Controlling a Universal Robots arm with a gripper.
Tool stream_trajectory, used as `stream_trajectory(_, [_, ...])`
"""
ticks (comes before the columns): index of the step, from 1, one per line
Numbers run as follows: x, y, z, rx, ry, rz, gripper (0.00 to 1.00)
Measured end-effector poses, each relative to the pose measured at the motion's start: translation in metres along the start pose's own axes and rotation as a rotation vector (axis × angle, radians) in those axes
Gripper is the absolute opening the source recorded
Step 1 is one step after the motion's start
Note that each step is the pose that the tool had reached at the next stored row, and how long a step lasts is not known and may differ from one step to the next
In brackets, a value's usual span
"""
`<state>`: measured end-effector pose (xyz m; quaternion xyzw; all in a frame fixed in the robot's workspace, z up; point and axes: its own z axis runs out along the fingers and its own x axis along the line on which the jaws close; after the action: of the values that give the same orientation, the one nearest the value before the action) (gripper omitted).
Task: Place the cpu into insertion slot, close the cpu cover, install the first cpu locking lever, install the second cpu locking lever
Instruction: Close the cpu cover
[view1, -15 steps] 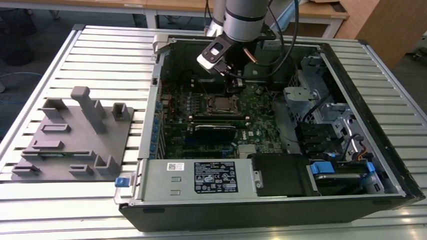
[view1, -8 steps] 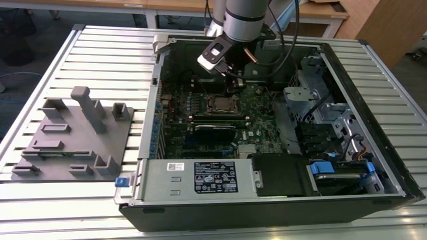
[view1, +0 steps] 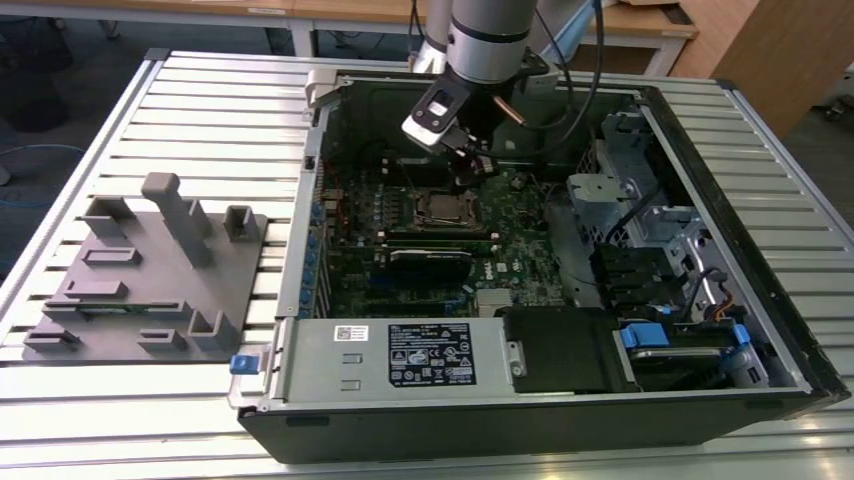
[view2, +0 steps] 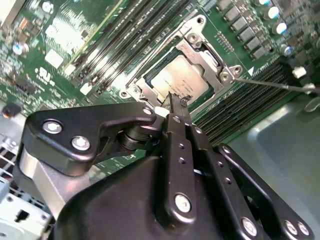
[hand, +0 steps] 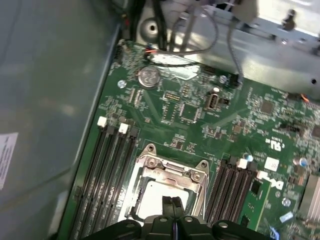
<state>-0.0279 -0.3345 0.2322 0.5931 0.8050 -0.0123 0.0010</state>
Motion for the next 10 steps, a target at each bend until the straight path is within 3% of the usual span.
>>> stream_trajectory(10, [0.0000, 0.0000, 0.0005, -0.0030, -0.0032, -0.183, 0.11])
